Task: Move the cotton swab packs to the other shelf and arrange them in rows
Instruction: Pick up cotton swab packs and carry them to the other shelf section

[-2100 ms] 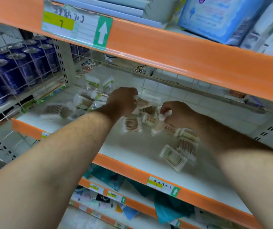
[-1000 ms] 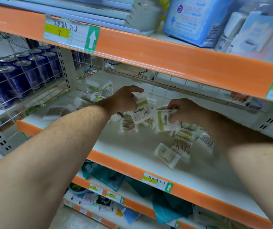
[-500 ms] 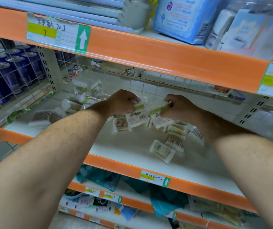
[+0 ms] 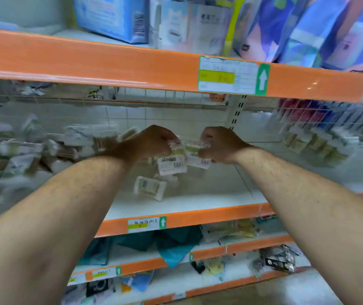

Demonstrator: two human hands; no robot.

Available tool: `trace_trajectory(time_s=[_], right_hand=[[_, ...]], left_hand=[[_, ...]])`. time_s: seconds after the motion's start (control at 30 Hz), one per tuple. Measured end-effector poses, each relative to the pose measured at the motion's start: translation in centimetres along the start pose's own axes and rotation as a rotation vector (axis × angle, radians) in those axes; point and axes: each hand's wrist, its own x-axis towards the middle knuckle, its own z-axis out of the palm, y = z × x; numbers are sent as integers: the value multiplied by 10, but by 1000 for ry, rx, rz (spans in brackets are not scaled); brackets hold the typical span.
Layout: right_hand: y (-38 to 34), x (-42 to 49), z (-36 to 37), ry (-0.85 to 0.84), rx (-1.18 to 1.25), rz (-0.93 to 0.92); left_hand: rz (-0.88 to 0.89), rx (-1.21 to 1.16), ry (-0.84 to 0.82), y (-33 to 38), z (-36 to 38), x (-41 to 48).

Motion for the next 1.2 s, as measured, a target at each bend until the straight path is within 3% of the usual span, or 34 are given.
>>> trace_trajectory(time_s=[0.27, 0.53, 0.73, 0.93, 1.2], right_hand=[[141, -115, -73, 92, -49, 238], [316, -287, -164, 186, -157, 476], [405, -373, -211, 280, -173, 596], [492, -408, -239, 386, -99, 709], [602, -370, -296, 350, -101, 785]], left_hand=[[230, 32, -169, 157, 95, 12], [410, 17, -264, 350, 243, 11], [568, 57, -402, 472, 343, 22], [636, 16, -483, 554, 422, 60], [692, -34, -542, 637, 487, 159]])
